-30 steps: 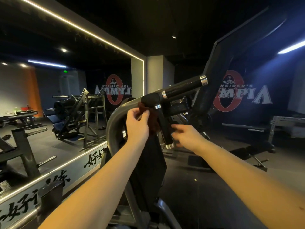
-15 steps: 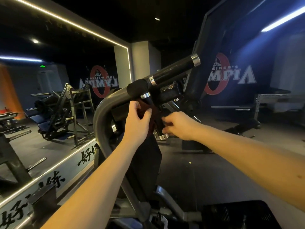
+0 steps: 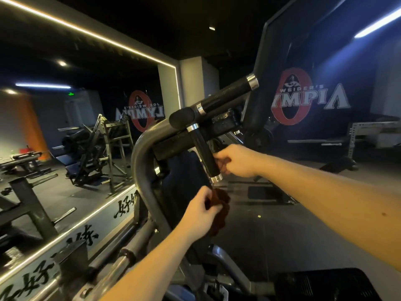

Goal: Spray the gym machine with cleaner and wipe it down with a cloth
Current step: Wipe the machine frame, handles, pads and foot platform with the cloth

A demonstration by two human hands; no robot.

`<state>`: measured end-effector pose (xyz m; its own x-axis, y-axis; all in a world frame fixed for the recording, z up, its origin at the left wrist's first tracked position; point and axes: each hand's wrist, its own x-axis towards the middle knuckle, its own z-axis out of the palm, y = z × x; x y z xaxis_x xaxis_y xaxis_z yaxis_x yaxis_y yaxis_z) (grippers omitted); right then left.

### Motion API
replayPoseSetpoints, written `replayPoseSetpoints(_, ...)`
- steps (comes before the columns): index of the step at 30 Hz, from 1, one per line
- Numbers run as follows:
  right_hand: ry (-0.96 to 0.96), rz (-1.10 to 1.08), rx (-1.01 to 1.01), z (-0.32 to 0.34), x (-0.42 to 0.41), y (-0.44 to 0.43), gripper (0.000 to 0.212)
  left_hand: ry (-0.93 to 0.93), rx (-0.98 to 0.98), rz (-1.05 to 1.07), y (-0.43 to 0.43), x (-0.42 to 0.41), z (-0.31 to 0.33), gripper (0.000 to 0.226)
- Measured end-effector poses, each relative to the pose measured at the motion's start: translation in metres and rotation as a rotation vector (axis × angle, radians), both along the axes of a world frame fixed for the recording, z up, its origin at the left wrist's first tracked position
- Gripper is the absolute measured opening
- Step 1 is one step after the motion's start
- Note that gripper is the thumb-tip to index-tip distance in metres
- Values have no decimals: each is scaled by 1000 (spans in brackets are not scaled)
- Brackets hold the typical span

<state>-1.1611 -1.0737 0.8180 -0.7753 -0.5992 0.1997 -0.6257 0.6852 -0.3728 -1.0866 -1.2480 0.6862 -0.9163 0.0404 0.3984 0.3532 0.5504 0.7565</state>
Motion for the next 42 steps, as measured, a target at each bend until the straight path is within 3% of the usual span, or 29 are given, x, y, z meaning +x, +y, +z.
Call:
replayPoseSetpoints(4,-123,-2,-208,-6,2,13,61,235,365,233,-9,-15,33,16)
replayPoseSetpoints(7,-130,43,-271,-2,6,13,60,328,421,196,-9,-18,84,21)
replayPoseSetpoints(11,-136,101,-311,-6,15,11,54,338,299,207,6,-20,91,28)
replayPoseSetpoints(16,-225,121,-387,-21,23,13,61,310,133,251,14,-7,62,16)
replayPoseSetpoints(20,-265,124,-395,-28,33,15,60,157,-55,191,19,14,32,25)
replayPoseSetpoints(23,-275,66,-417,-34,39,20,54,127,40,220,23,28,23,26)
replayPoseSetpoints(27,-673,237,-662,-33,53,27,32,210,50,145,28,46,54,19)
replayPoseSetpoints(31,-749,305,-932,-24,62,26,30,241,-93,65,32,51,93,21)
replayPoseSetpoints(36,-657,193,-1112,-2,58,29,27,169,-312,94,16,35,132,35)
replayPoseSetpoints(38,-499,107,-1125,12,51,28,24,345,-289,191,7,31,146,31)
replayPoseSetpoints(40,-307,-1,-1119,26,45,20,23,578,-193,424,0,27,160,19)
replayPoseSetpoints(42,-194,-61,-1039,34,38,4,26,638,-101,592,-2,22,171,25)
